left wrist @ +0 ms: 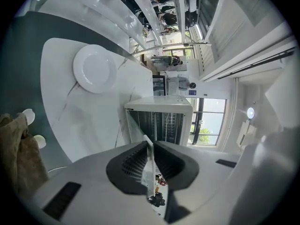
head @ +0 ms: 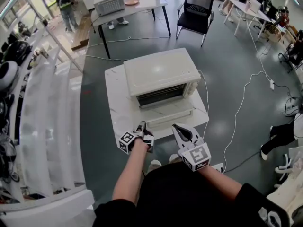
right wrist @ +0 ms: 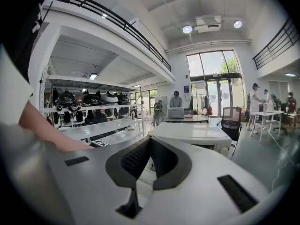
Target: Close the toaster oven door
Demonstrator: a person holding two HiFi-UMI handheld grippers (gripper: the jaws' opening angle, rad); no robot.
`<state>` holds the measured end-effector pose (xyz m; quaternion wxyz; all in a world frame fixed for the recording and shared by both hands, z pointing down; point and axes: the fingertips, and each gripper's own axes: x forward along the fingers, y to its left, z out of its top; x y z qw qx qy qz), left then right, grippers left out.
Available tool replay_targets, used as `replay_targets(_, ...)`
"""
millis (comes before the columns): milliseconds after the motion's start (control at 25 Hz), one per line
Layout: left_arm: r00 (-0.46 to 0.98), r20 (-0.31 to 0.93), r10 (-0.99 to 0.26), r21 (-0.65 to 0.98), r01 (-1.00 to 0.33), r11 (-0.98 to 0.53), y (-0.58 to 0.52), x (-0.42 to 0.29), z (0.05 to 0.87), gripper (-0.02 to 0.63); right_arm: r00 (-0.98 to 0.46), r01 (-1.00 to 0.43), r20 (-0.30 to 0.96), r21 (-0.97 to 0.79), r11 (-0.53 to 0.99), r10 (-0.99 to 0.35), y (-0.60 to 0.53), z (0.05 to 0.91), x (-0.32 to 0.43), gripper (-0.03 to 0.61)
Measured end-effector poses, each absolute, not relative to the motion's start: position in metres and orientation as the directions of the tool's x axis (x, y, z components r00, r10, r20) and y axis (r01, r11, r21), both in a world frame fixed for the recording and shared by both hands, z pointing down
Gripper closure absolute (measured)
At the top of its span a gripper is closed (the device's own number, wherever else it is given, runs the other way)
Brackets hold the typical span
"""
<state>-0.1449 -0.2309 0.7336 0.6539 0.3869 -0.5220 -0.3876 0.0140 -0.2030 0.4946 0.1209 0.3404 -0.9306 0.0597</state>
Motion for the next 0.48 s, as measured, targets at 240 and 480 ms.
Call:
replay_targets(240,0.147,0.367,-0.919,0.916,0.115,0.384,-0.245,-0.153,0.723,0.551,-0.740,-0.647,0.260,-0.025,0.762,-0.620,-0.203,0.494,0.009,0.557)
replay_targets(480,0.149,0.359,-0.922,0.917,0.128,0.378,-0.258,-0.155,0.712,0.546,-0.736,-0.647,0.249,0.014,0.762,-0.630,-0.203,0.491,0.009,0.557)
